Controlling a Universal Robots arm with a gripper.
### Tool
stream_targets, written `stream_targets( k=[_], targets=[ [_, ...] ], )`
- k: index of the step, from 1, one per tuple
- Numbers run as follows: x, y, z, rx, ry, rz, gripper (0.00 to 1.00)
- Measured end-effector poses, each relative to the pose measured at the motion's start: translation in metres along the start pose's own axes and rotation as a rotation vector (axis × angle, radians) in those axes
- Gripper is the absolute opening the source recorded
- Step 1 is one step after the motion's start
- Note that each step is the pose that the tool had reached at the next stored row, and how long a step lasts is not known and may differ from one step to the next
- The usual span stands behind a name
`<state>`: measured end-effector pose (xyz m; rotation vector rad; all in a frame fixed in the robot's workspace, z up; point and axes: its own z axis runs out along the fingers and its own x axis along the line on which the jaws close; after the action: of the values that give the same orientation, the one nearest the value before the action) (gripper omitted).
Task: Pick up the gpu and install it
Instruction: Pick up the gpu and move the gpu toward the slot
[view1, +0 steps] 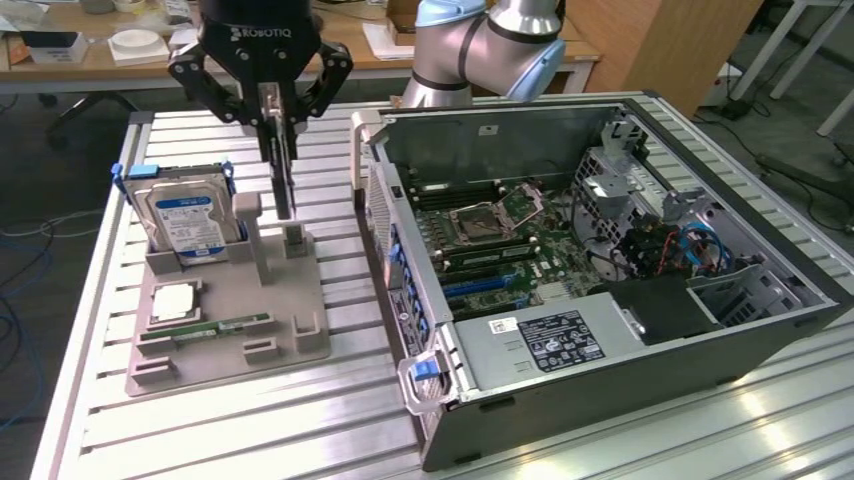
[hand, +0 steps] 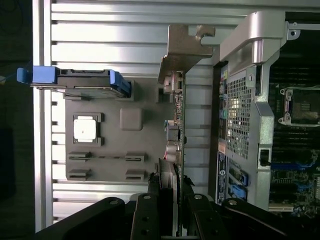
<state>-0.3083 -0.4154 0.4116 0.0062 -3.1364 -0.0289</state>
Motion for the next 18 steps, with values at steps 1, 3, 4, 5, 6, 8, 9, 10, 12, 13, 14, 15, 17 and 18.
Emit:
stream_targets(
  k=[1, 3, 4, 5, 6, 8, 9, 10, 12, 13, 14, 15, 17, 18],
  targets=[
    [0.000, 0.0000, -0.0012, 0.0001, 0.0000, 0.000, 0.27],
    [0.000, 0.0001, -0.0037, 0.0001, -0.0001, 0.000, 0.27],
    [0.000, 0.0001, -0.0049, 0.0002, 0.0000, 0.000, 0.27],
    [0.000, 0.0001, -0.0062, 0.0002, -0.0001, 0.000, 0.27],
    [0.000, 0.0001, -0.0073, 0.0002, -0.0001, 0.000, 0.27],
    [0.000, 0.0002, -0.0095, 0.0003, -0.0001, 0.000, 0.27],
    [0.000, 0.0002, -0.0106, 0.0004, -0.0001, 0.000, 0.27],
    [0.000, 0.0002, -0.0116, 0.0004, -0.0001, 0.000, 0.27],
    [0.000, 0.0002, -0.0136, 0.0005, -0.0001, 0.000, 0.27],
    [0.000, 0.0002, -0.0142, 0.0007, -0.0001, 0.000, 0.27],
    [0.000, 0.0002, -0.0145, 0.0008, -0.0001, 0.000, 0.27],
    [0.000, 0.0003, -0.0145, 0.0007, -0.0002, 0.000, 0.27],
    [-0.001, 0.0003, -0.0147, 0.0009, 0.0001, 0.000, 0.27],
    [-0.003, 0.0003, -0.0147, 0.0009, 0.0001, 0.000, 0.27]
  ],
)
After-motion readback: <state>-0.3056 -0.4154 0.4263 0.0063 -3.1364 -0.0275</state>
